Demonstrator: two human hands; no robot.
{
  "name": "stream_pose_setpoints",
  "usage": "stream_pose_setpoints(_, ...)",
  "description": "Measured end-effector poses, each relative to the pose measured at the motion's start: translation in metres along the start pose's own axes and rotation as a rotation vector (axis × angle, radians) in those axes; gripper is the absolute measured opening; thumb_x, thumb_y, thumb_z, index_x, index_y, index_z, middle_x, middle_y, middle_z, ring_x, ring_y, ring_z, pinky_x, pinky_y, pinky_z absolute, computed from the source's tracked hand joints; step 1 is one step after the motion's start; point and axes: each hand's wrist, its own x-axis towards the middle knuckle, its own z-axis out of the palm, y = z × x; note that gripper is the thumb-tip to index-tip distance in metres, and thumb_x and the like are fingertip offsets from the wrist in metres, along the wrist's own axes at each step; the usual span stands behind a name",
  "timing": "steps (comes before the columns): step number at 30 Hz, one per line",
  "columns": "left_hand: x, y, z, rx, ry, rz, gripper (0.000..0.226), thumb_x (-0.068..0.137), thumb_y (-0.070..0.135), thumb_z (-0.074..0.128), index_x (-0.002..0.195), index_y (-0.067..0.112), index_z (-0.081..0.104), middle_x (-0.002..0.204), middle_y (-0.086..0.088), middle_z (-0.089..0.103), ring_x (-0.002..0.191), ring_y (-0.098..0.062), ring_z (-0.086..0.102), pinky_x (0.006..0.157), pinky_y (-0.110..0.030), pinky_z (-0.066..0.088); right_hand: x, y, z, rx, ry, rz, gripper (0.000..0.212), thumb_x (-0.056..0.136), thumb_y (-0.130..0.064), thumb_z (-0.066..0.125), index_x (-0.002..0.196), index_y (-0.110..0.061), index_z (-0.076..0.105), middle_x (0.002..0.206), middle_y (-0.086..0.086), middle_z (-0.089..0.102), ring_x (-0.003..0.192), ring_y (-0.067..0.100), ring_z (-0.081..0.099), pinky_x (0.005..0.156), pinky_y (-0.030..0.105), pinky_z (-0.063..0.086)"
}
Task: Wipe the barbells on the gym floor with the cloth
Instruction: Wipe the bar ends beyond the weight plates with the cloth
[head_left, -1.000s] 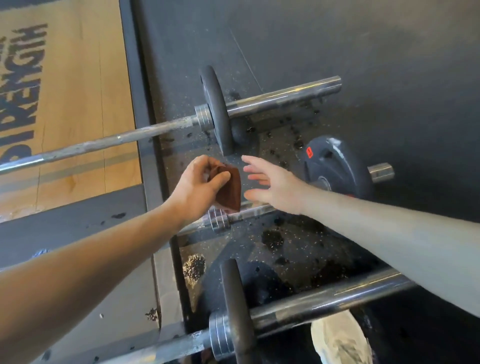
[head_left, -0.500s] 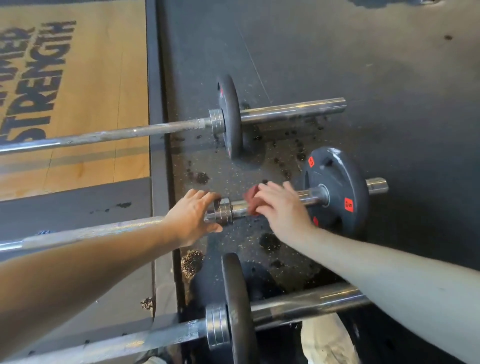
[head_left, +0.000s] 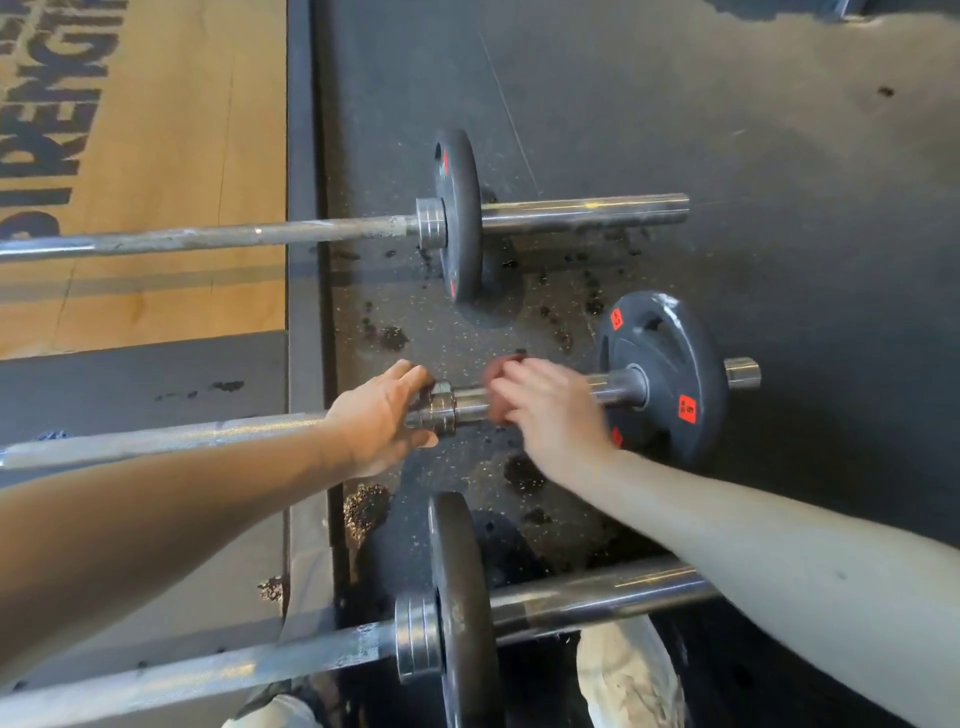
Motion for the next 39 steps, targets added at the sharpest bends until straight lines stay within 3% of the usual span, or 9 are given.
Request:
stream_pose_setpoints(6,0.001,0.000,0.001,0.012,0.004,0.008,0.064,0.082,0.045,0.081,0.134,0.031,0.045,0.122,0.013,0.046,0.101,-0.014,0.061,0.084,-0.036,0.056,-0.015,0.028,0.005,-0.059,-0.005,-0.189,0.044,0.089,0.000,0.062,0.129,-0.018,0.070,0.145,0.003,0.060,0.138,0.029,0.050,0.117,0.049,0.035)
stream_pose_setpoints(9,0.003,0.001,-0.005,0.045,-0.034,0.018,0.070,0.082,0.047,0.080,0.139,0.028,0.044,0.130,0.010,0.045,0.114,-0.017,0.058,0.096,-0.039,0.054,-0.035,0.043,-0.027,-0.054,0.049,0.023,0.035,0.090,0.000,0.069,0.118,-0.020,0.076,0.133,-0.004,0.068,0.134,0.017,0.054,0.117,0.044,0.036)
stream_pose_setpoints(13,0.010,0.018,-0.019,0.157,0.033,0.178,0.084,0.083,0.061,0.072,0.150,0.022,0.040,0.152,0.001,0.035,0.136,-0.021,0.038,0.116,-0.040,0.038,-0.028,0.015,-0.063,0.453,0.072,0.322,0.020,0.101,-0.005,0.059,0.109,-0.014,0.075,0.100,-0.027,0.071,0.095,-0.011,0.066,0.083,0.011,0.051)
stream_pose_setpoints(16,0.013,0.055,-0.027,-0.139,0.064,0.251,0.078,0.083,0.056,0.074,0.146,0.019,0.047,0.142,0.001,0.047,0.127,-0.014,0.050,0.112,-0.034,0.042,-0.018,0.012,-0.065,0.775,0.061,0.574,0.019,0.104,-0.030,0.058,0.122,-0.030,0.065,0.107,-0.021,0.070,0.098,-0.007,0.065,0.084,0.015,0.050)
stream_pose_setpoints(21,0.017,0.088,-0.024,-0.442,0.029,0.244,0.068,0.088,0.026,0.078,0.148,0.024,0.046,0.136,0.006,0.053,0.116,-0.009,0.058,0.105,-0.037,0.050,-0.019,0.002,-0.061,1.109,0.000,0.781,0.032,0.102,-0.048,0.055,0.121,-0.023,0.062,0.113,-0.001,0.073,0.109,0.017,0.069,0.097,0.035,0.053)
stream_pose_setpoints(28,0.029,0.091,-0.017,-0.109,0.078,0.646,0.054,0.087,0.015,0.076,0.139,0.020,0.060,0.142,-0.002,0.048,0.129,-0.020,0.049,0.110,-0.036,0.045,-0.047,0.012,-0.081,1.286,-0.242,0.587,0.038,0.095,-0.006,0.065,0.131,-0.018,0.063,0.122,0.006,0.073,0.117,0.022,0.067,0.107,0.041,0.050)
stream_pose_setpoints(32,0.029,0.098,-0.019,-0.186,0.062,0.574,0.028,0.088,0.022,0.079,0.114,0.017,0.071,0.123,0.003,0.059,0.103,-0.010,0.060,0.091,-0.029,0.054,-0.062,0.021,-0.082,1.098,-0.261,0.544,0.055,0.084,-0.005,0.079,0.132,-0.027,0.063,0.118,-0.003,0.074,0.113,0.013,0.069,0.100,0.031,0.053)
stream_pose_setpoints(35,0.028,0.108,-0.022,-0.309,0.040,0.382,0.013,0.089,0.026,0.078,0.098,0.019,0.071,0.096,0.006,0.069,0.082,-0.009,0.064,0.076,-0.032,0.056,-0.066,0.021,-0.084,0.962,-0.259,0.559,0.045,0.086,-0.012,0.079,0.125,-0.028,0.066,0.111,-0.013,0.076,0.103,0.002,0.070,0.084,0.015,0.052)
stream_pose_setpoints(39,0.036,0.114,-0.023,-0.469,0.036,0.088,0.015,0.092,0.032,0.074,0.090,0.019,0.067,0.080,0.004,0.072,0.057,-0.002,0.057,0.057,-0.021,0.045,-0.061,0.016,-0.083,0.882,-0.156,0.623,0.035,0.089,-0.026,0.077,0.121,-0.032,0.063,0.107,-0.014,0.074,0.098,0.001,0.068,0.087,0.025,0.056)
